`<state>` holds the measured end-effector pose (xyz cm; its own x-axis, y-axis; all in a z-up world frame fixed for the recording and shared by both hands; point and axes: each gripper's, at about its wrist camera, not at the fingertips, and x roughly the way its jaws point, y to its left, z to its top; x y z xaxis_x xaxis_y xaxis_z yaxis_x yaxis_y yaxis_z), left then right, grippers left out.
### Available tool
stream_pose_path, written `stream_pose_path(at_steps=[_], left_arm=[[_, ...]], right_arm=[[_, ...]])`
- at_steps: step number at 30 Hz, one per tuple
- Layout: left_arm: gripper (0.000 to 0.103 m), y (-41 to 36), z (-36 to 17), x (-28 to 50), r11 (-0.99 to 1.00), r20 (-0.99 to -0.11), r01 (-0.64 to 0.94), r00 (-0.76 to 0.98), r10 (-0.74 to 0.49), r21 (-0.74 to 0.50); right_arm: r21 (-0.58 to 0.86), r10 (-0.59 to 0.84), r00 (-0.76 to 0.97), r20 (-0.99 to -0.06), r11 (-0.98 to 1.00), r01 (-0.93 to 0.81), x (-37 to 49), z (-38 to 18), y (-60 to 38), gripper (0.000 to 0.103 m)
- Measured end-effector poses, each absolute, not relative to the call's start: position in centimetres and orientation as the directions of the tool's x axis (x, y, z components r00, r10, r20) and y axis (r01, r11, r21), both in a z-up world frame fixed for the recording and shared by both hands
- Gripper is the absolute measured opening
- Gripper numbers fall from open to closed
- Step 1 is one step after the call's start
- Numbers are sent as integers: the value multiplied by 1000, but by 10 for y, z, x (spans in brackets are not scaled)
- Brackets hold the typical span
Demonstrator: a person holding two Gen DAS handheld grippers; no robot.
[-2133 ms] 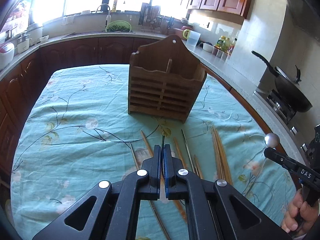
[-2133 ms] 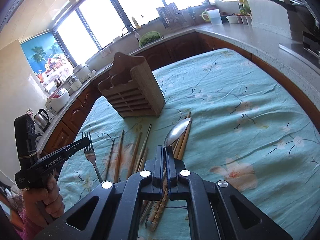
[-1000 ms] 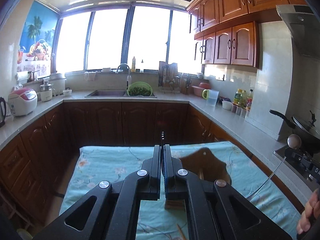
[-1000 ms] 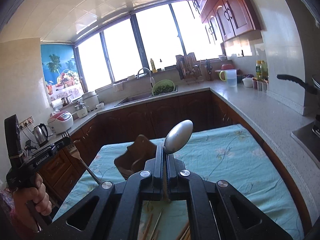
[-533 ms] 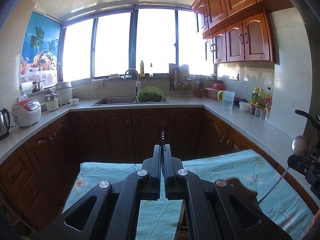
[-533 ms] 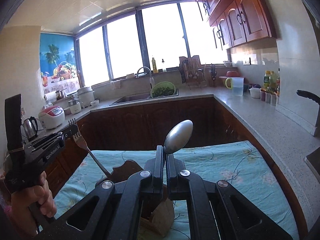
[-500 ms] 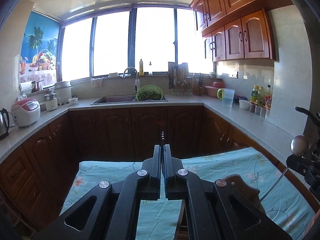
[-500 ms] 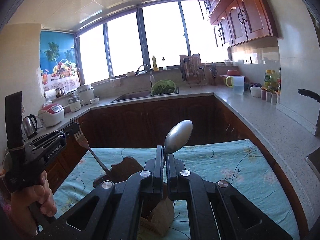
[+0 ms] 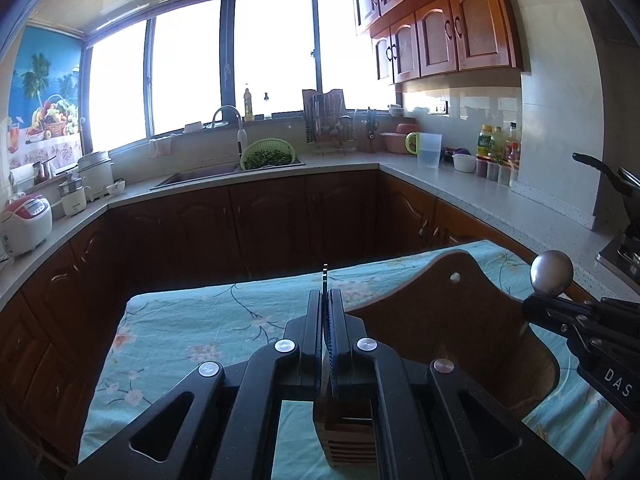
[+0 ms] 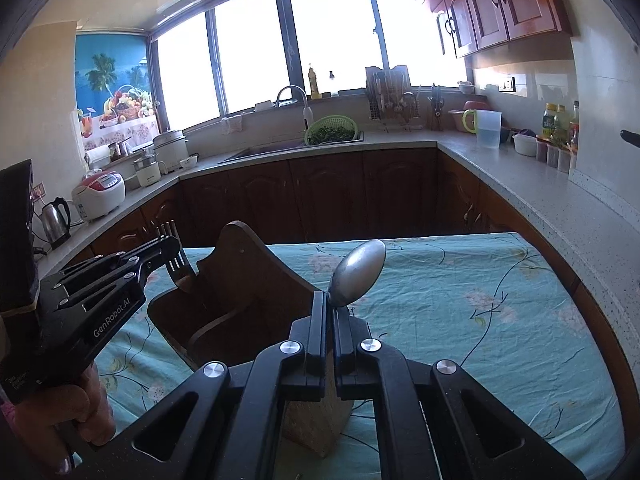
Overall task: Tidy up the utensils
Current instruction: 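Carry the chopstick with the left tool while the right tool lowers the spoon into the caddy, then open both tools to release the utensils into the wooden caddy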
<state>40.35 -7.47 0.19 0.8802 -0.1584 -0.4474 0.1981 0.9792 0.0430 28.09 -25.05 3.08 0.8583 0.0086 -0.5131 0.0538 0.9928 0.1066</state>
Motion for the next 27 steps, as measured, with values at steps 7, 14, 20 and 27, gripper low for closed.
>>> stream_pose_path(at_steps=[7, 14, 20, 27], left_arm=[[1, -52, 13, 391, 980, -450, 196, 879, -161, 32], [3, -45, 18, 380, 981, -464, 195, 868, -175, -5], [31, -27, 37, 360, 988, -426, 149, 892, -152, -41], [80, -3, 40, 315, 996, -411, 50, 908, -79, -80]], right_arm=[[127, 23, 854, -520, 991, 51, 283, 33, -254, 2], [155, 33, 855, -518, 986, 56, 282, 35, -258, 6], [213, 30, 872, -488, 973, 86, 266, 45, -272, 45], [316, 42, 907, -418, 943, 102, 227, 60, -291, 84]])
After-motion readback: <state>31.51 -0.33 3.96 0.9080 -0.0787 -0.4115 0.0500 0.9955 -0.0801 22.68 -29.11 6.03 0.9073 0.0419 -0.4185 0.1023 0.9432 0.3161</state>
